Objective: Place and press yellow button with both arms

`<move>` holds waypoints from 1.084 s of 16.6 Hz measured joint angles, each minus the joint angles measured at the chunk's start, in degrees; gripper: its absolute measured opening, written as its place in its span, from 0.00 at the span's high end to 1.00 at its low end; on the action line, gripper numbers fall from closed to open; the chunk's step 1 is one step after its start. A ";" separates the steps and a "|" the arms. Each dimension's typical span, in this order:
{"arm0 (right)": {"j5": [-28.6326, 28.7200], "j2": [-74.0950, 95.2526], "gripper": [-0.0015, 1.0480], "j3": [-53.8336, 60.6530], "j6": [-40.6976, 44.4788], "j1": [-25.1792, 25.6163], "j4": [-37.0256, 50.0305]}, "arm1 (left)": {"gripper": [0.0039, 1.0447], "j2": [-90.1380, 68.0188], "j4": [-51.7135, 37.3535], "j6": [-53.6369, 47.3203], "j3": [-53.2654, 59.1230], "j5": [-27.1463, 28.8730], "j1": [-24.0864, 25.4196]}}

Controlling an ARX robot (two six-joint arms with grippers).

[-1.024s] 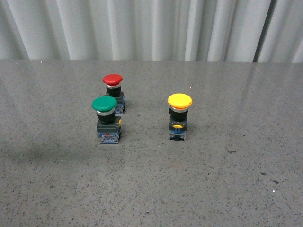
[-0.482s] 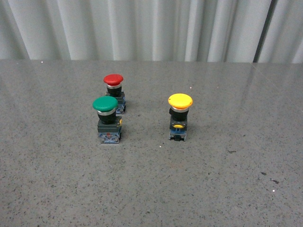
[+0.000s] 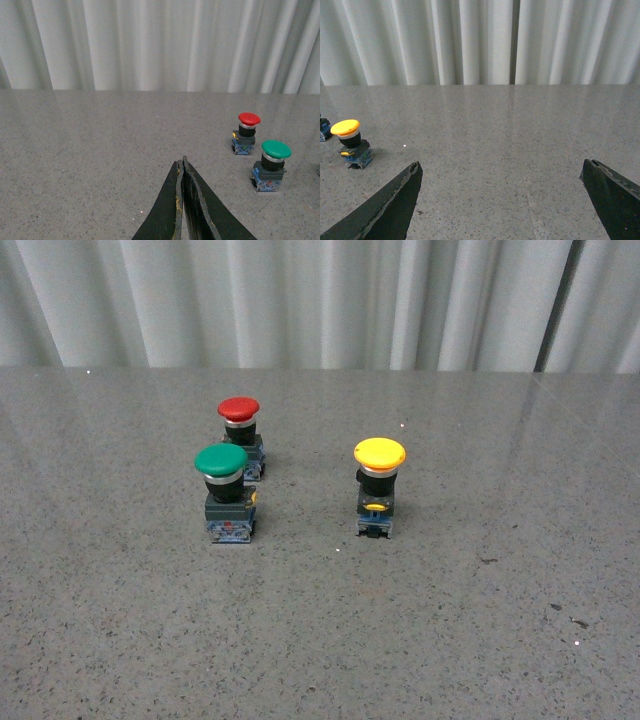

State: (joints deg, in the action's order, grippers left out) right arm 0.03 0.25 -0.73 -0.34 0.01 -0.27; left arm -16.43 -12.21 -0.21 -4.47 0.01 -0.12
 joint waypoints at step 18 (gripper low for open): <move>0.00 0.00 0.06 0.00 0.00 0.00 0.02 | 0.99 15.80 12.44 0.02 3.65 0.02 0.00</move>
State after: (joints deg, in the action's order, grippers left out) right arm 0.03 0.25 -0.73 -0.34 0.01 -0.25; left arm -0.62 0.23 -0.19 -0.82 0.03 -0.12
